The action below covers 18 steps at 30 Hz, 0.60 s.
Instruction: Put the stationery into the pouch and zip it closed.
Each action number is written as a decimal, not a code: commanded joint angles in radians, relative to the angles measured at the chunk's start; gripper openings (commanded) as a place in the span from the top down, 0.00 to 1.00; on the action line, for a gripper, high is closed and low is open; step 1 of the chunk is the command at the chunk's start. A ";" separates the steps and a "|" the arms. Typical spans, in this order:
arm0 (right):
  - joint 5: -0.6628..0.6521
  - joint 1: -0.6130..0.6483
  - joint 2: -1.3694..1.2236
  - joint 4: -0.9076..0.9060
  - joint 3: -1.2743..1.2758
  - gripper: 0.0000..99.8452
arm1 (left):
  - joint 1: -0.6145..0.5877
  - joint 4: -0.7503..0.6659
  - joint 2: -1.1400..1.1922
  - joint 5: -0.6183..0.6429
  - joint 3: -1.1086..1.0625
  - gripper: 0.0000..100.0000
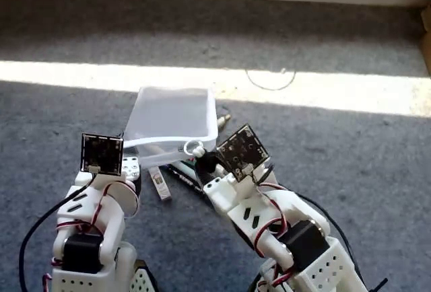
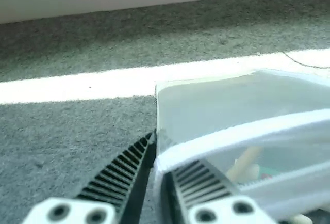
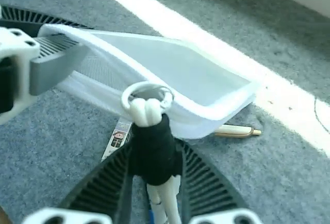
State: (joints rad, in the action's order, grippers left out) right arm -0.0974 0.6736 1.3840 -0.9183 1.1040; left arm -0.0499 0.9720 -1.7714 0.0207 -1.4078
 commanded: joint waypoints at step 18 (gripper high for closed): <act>-0.006 -0.139 0.053 -0.019 -0.012 0.99 | -0.028 -0.021 -0.007 0.002 0.021 0.99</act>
State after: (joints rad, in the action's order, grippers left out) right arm -0.0974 0.5646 1.4162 -0.9367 1.1040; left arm -0.0499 0.9720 -1.7714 0.0222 -1.4078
